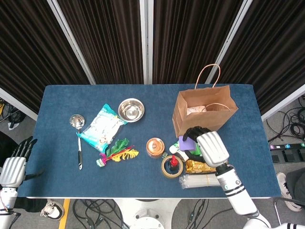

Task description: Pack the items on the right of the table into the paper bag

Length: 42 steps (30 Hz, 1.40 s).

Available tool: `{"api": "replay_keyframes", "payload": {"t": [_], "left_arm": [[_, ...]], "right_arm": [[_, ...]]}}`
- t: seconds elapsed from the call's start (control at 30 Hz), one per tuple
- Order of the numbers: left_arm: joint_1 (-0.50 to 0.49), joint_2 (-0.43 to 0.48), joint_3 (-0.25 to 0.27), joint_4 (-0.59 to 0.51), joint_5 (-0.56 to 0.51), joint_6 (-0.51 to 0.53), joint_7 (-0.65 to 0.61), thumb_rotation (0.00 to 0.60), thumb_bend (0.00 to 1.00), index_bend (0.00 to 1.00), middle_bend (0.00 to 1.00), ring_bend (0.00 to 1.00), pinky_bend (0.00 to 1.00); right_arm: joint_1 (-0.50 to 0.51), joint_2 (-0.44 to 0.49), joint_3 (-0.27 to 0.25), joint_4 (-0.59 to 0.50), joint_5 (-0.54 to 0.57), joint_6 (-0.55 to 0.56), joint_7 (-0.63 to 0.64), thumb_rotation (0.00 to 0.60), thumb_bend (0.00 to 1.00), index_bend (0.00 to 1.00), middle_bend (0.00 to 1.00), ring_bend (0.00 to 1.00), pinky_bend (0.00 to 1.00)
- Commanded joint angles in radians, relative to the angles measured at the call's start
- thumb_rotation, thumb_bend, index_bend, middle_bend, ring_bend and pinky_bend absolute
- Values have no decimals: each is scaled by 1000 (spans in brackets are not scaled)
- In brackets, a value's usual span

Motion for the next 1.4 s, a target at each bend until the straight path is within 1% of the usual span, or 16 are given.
{"api": "replay_keyframes", "payload": {"t": [0.03, 0.13, 0.2, 0.3, 0.37, 0.43, 0.57, 0.63, 0.77, 0.83, 0.9, 1.0, 1.07, 1.2, 1.3, 1.4], "left_arm": [[-1, 2, -1, -4, 1, 2, 3, 600, 167, 74, 122, 24, 160], [-2, 5, -4, -9, -1, 1, 5, 600, 165, 76, 122, 24, 160], [0, 7, -3, -10, -2, 3, 3, 600, 167, 76, 122, 24, 160], [0, 7, -3, -9, -4, 1, 1, 600, 166, 77, 122, 24, 160], [1, 8, -4, -11, -5, 1, -4, 600, 166, 77, 123, 24, 160], [1, 10, -6, -15, -4, 5, -7, 600, 166, 77, 122, 24, 160], [-1, 13, -6, -19, -2, 5, -6, 600, 166, 77, 122, 24, 160], [-2, 13, -4, -19, -1, 2, -4, 600, 166, 77, 122, 24, 160], [-3, 13, -2, -19, -2, -6, 1, 600, 166, 77, 122, 24, 160], [-4, 13, 0, -19, -3, -10, 3, 600, 167, 78, 122, 24, 160], [-3, 13, 3, -16, -1, -10, 3, 600, 166, 78, 122, 24, 160], [-6, 11, 3, -15, 1, -12, 5, 600, 166, 78, 122, 24, 160], [-7, 10, 3, -16, 2, -13, 8, 600, 166, 78, 122, 24, 160], [-7, 10, 3, -16, -1, -17, 10, 600, 166, 78, 122, 24, 160], [-7, 11, 2, -16, -3, -18, 10, 600, 166, 78, 123, 24, 160], [-7, 14, 0, -19, -4, -15, 10, 600, 166, 78, 122, 24, 160]], "right_arm": [[60, 8, 91, -44, -2, 31, -77, 600, 185, 467, 436, 330, 457], [106, -5, 150, -49, 23, 38, -127, 600, 184, 467, 436, 330, 457], [136, -15, 187, -28, 28, 52, -168, 600, 184, 467, 436, 330, 457], [169, -37, 229, 49, 11, 92, -224, 600, 184, 468, 435, 330, 457], [185, -56, 243, 132, -22, 127, -250, 600, 182, 468, 435, 330, 457], [189, -71, 242, 198, -30, 145, -245, 600, 181, 468, 435, 330, 457], [190, -92, 247, 309, 24, 147, -209, 600, 181, 468, 435, 329, 457], [191, -99, 251, 351, 57, 143, -190, 600, 182, 468, 435, 329, 457], [185, -99, 248, 396, 91, 139, -163, 600, 183, 467, 434, 328, 457], [182, -96, 246, 408, 108, 134, -153, 600, 180, 468, 432, 327, 457], [178, -86, 243, 406, 139, 115, -140, 600, 152, 463, 421, 322, 455], [171, -58, 231, 385, 184, 75, -136, 600, 32, 402, 367, 271, 405], [168, -46, 227, 373, 211, 64, -141, 600, 1, 374, 337, 236, 377], [167, -40, 214, 375, 230, 60, -145, 600, 0, 332, 294, 190, 341], [170, -38, 215, 369, 244, 57, -131, 600, 0, 300, 268, 164, 321], [174, -35, 221, 355, 206, 76, -99, 600, 0, 299, 271, 163, 320]]}}
